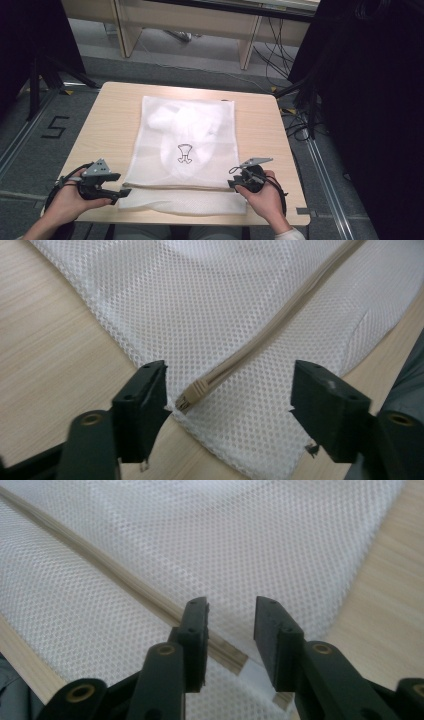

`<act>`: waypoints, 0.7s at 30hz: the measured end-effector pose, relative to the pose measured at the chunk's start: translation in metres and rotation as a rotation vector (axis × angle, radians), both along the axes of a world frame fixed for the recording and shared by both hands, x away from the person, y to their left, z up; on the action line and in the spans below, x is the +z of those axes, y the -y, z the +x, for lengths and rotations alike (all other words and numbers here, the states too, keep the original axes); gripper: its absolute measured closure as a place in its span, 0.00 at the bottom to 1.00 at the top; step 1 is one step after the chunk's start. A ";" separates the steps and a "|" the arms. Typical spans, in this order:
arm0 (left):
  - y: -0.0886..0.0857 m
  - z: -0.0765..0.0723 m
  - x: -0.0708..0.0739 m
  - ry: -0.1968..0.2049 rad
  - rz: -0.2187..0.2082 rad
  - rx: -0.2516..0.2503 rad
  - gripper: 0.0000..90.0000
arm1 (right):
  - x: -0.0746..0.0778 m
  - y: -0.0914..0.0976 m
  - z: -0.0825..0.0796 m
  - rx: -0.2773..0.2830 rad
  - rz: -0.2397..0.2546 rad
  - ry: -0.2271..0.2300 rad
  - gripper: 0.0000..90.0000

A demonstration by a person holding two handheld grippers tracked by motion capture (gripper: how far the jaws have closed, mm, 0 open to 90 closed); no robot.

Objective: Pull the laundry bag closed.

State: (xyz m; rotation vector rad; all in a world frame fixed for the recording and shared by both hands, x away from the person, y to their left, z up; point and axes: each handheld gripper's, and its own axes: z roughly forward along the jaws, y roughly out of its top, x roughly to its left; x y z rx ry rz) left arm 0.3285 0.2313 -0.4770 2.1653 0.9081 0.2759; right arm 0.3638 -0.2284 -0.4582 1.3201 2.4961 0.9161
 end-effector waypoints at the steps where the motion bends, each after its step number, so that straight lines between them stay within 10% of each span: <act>1: 0.000 0.000 0.000 0.000 0.000 0.000 0.29 | -0.002 -0.001 0.001 0.031 -0.005 0.019 0.72; 9: -0.003 0.002 -0.006 -0.004 0.035 -0.008 0.28 | 0.003 -0.021 0.001 0.093 0.054 0.124 0.73; 21: -0.008 0.006 -0.012 -0.021 0.060 0.002 0.28 | 0.006 -0.079 -0.001 0.246 0.081 0.129 0.76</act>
